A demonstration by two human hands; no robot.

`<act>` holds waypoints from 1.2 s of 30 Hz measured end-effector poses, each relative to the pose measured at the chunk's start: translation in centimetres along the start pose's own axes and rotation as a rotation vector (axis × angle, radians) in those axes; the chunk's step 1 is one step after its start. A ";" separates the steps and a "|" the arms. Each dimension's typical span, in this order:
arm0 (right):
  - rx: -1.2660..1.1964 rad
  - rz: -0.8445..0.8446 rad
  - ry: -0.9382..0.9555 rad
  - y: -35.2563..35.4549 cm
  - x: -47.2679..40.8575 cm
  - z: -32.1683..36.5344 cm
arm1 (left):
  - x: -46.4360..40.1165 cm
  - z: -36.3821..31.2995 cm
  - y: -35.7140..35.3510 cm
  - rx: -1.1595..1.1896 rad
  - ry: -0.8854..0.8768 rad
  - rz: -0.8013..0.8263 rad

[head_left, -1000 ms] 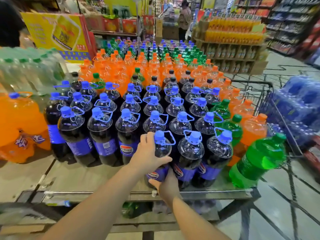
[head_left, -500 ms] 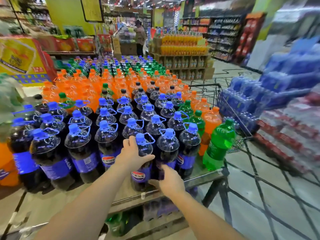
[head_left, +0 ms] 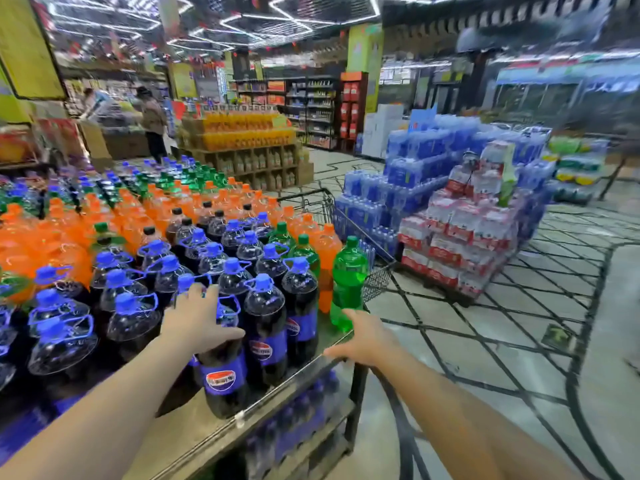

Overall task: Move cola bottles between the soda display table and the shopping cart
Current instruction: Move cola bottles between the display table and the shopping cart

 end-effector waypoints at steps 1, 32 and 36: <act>0.001 -0.003 -0.020 0.5 -0.2 -1.0 | -0.1 -1.1 0.6 -0.027 -0.044 -0.026; 0.124 -0.028 -0.040 20.5 -21.5 -33.2 | -20.4 -46.2 -1.8 0.002 -0.323 0.042; 0.127 -0.002 -0.038 21.3 -25.8 -35.3 | -24.8 -48.8 -2.9 -0.025 -0.330 0.069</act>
Point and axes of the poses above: each hand's wrist, its own x-axis away from the middle knuckle, its own y-axis out of the back of the hand, z = x × y, the point moved 8 cm from there along -x, towards the middle knuckle, and after that the axes turned 3 degrees about -z, right-handed, at the moved point
